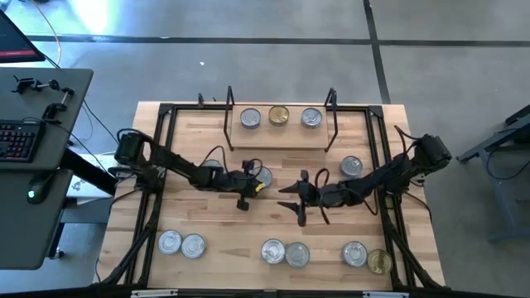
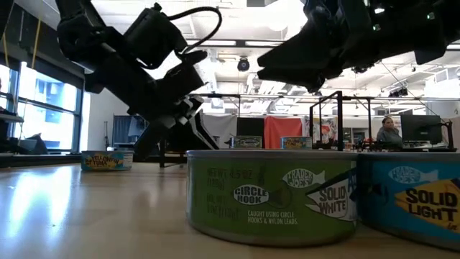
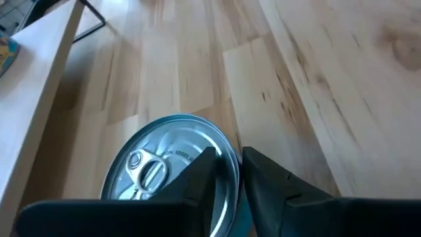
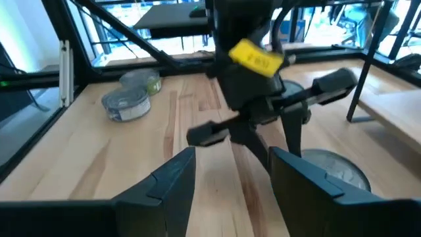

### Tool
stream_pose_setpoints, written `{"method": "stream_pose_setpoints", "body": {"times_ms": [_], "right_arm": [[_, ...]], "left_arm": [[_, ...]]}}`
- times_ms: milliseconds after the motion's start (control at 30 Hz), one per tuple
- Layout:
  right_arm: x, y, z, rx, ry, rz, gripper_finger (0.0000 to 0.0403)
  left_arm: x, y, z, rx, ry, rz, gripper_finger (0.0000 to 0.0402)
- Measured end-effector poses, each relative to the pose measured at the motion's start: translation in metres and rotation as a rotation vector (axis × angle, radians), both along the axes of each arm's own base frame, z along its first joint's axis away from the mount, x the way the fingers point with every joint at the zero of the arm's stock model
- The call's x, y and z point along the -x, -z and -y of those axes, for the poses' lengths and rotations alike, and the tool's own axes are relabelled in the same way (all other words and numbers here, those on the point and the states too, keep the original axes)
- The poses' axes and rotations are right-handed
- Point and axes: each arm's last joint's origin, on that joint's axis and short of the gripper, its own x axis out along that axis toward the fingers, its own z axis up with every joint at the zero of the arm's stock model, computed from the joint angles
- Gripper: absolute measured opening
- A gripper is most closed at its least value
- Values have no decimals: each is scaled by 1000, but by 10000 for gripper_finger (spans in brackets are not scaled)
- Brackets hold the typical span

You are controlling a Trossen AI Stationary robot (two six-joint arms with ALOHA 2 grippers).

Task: Stack canned seafood by type on shelf
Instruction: Put the top right yellow-blue tuna can on the shelf aligned with the other yellow-blue tuna can

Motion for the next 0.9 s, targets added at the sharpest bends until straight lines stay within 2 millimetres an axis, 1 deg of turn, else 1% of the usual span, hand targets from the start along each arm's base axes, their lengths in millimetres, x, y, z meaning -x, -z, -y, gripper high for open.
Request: {"method": "stream_pose_setpoints", "body": {"times_ms": [67,167,200,333,467,533,600,667,767,900], "right_arm": [[-1,4,0,-9,3,-11,183],[-2,12,-1,-6,9,-35,183],[-3,14,-1,-2,12,-43,183],[-3,17,-1,12,12,-52,183],[-3,17,-2,94,-70,-61,183],[-4,16,-3,99,-94,-57,183],[-6,15,-1,127,-69,-55,183],[-9,13,4,169,17,-59,186],[-14,11,9,290,86,-123,201],[-27,5,11,426,62,-283,239]], "left_arm": [[0,0,0,-3,4,-3,47],[0,0,0,-33,25,-9,11],[0,0,-1,-34,23,-9,7],[-1,0,-3,4,4,0,3],[-2,-2,-4,90,28,24,1],[-2,-5,-5,138,48,44,1],[-4,-9,-7,188,60,87,1],[-5,-12,-9,243,50,118,1],[0,-10,-12,311,34,163,0],[10,-9,-11,390,34,270,0]]}}
